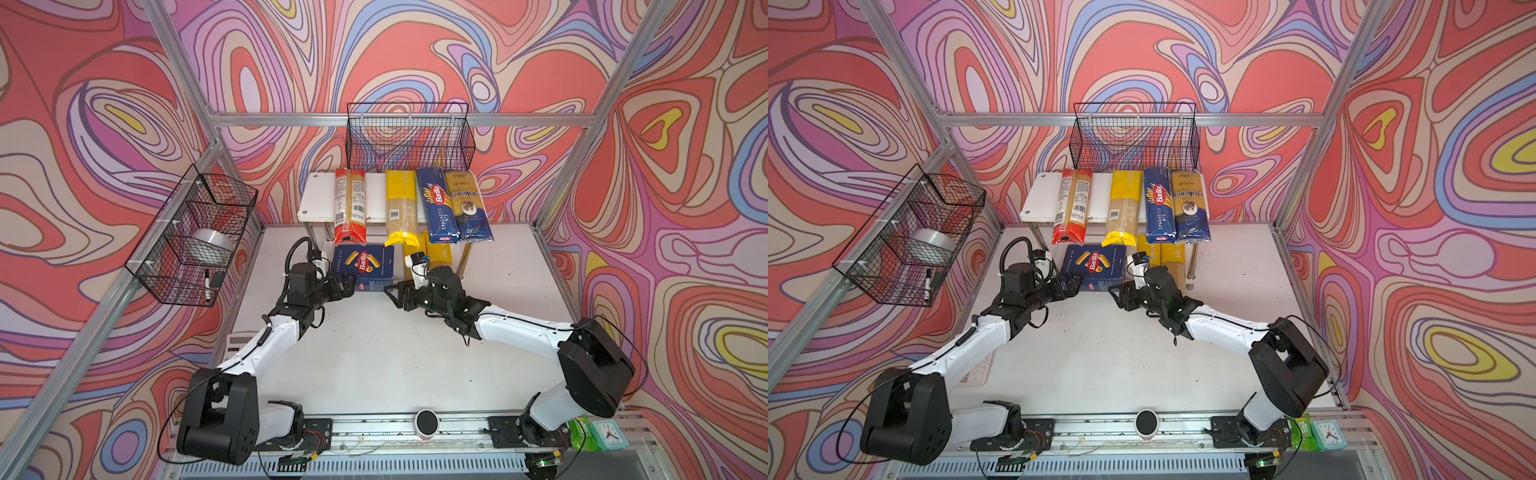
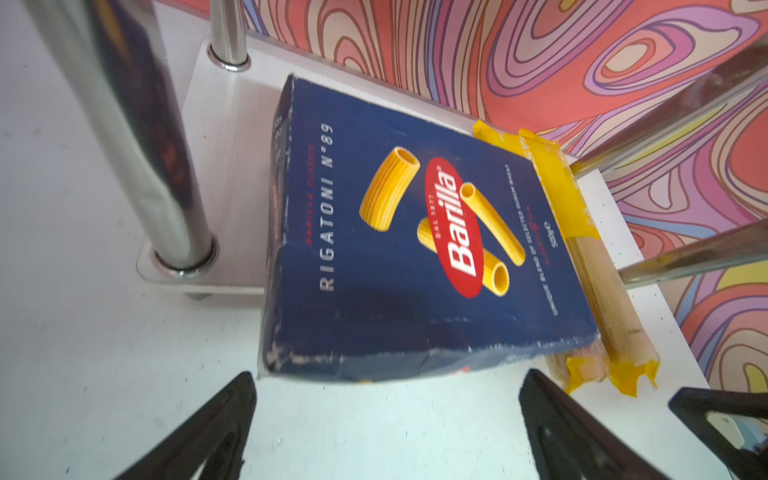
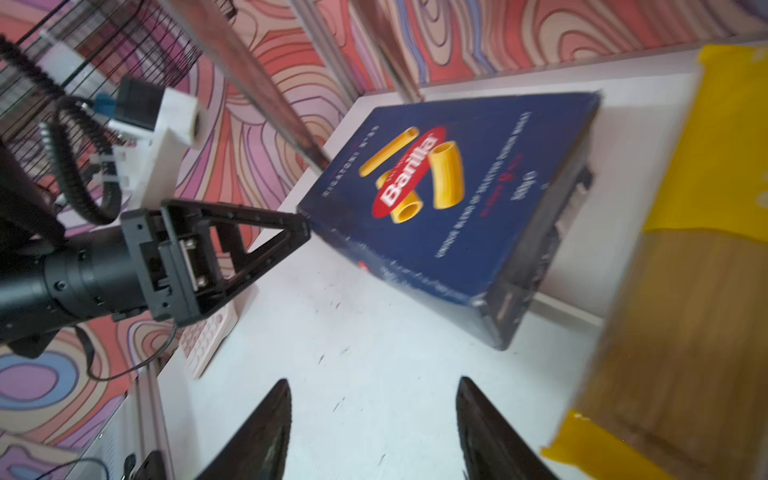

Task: Place and organize the pasta boxes and bags onto the shelf
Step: 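Set the blue box onto the shelf's lower level beside the yellow bags, then open both grippers and draw them back from the blue box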

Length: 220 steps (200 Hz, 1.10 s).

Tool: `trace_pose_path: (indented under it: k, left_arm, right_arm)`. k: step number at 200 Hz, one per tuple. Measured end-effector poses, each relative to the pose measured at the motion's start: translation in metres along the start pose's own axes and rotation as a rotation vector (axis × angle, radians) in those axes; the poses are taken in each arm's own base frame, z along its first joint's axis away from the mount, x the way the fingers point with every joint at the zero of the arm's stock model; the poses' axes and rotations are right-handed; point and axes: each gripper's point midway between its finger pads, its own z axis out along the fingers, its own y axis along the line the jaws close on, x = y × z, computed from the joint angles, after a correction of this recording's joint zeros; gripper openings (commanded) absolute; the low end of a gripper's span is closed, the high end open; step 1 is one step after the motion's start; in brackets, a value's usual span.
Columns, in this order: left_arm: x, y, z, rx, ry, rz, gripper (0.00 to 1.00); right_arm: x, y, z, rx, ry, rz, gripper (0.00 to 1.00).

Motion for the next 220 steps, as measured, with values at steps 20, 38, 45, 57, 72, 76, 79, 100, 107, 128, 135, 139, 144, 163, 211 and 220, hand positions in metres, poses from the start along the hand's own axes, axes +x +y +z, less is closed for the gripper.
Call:
trace_pose_path:
  k: [20, 38, 45, 57, 72, 76, 79, 100, 107, 128, 135, 139, 144, 163, 211, 220]
  left_arm:
    - [-0.002, 0.002, -0.015, -0.033, -0.019, 0.009, 1.00]
    - [-0.008, 0.003, -0.029, -0.061, -0.045, 0.021, 1.00]
    - [-0.009, 0.003, -0.035, -0.072, -0.055, 0.025, 1.00]
    - [-0.010, 0.004, -0.043, -0.085, -0.065, 0.030, 1.00]
    - [-0.007, 0.007, -0.052, -0.104, -0.076, 0.033, 1.00]
    - [-0.005, 0.008, -0.054, -0.109, -0.077, 0.032, 1.00]
    - [-0.004, 0.009, -0.056, -0.110, -0.077, 0.032, 1.00]
    - [0.012, 0.019, -0.062, -0.141, -0.065, 0.026, 1.00]
    - [0.017, 0.022, -0.064, -0.151, -0.060, 0.025, 1.00]
    - [0.029, 0.030, -0.065, -0.171, -0.043, 0.020, 1.00]
    - [0.031, 0.031, -0.064, -0.175, -0.038, 0.019, 1.00]
    - [0.032, 0.031, -0.064, -0.176, -0.035, 0.019, 1.00]
    - [0.032, 0.032, -0.064, -0.176, -0.034, 0.018, 1.00]
    - [0.032, 0.032, -0.065, -0.176, -0.033, 0.018, 1.00]
    - [0.055, 0.043, -0.070, -0.196, -0.021, 0.014, 1.00]
    - [0.058, 0.045, -0.070, -0.201, -0.014, 0.012, 1.00]
  right_arm:
    - [0.017, 0.024, 0.007, -0.061, 0.037, -0.030, 0.62]
    - [0.030, 0.032, 0.023, -0.089, 0.070, -0.040, 0.61]
    - [0.034, 0.032, 0.031, -0.094, 0.082, -0.040, 0.61]
    - [0.042, 0.032, 0.045, -0.106, 0.101, -0.039, 0.61]
    - [0.048, 0.030, 0.061, -0.115, 0.117, -0.035, 0.61]
    - [0.049, 0.029, 0.064, -0.118, 0.120, -0.036, 0.61]
    - [0.050, 0.029, 0.067, -0.119, 0.122, -0.035, 0.61]
    - [0.050, 0.030, 0.084, -0.133, 0.125, -0.036, 0.61]
    - [0.049, 0.030, 0.089, -0.137, 0.123, -0.038, 0.61]
    - [0.038, 0.035, 0.104, -0.153, 0.101, -0.051, 0.60]
    - [0.034, 0.037, 0.110, -0.159, 0.093, -0.056, 0.60]
    - [0.033, 0.038, 0.113, -0.162, 0.089, -0.058, 0.60]
    - [0.030, 0.039, 0.116, -0.166, 0.084, -0.061, 0.61]
    - [0.027, 0.038, 0.129, -0.175, 0.077, -0.065, 0.61]
    - [0.024, 0.016, 0.146, -0.194, 0.087, -0.037, 0.61]
    - [0.019, 0.010, 0.149, -0.193, 0.083, -0.033, 0.61]
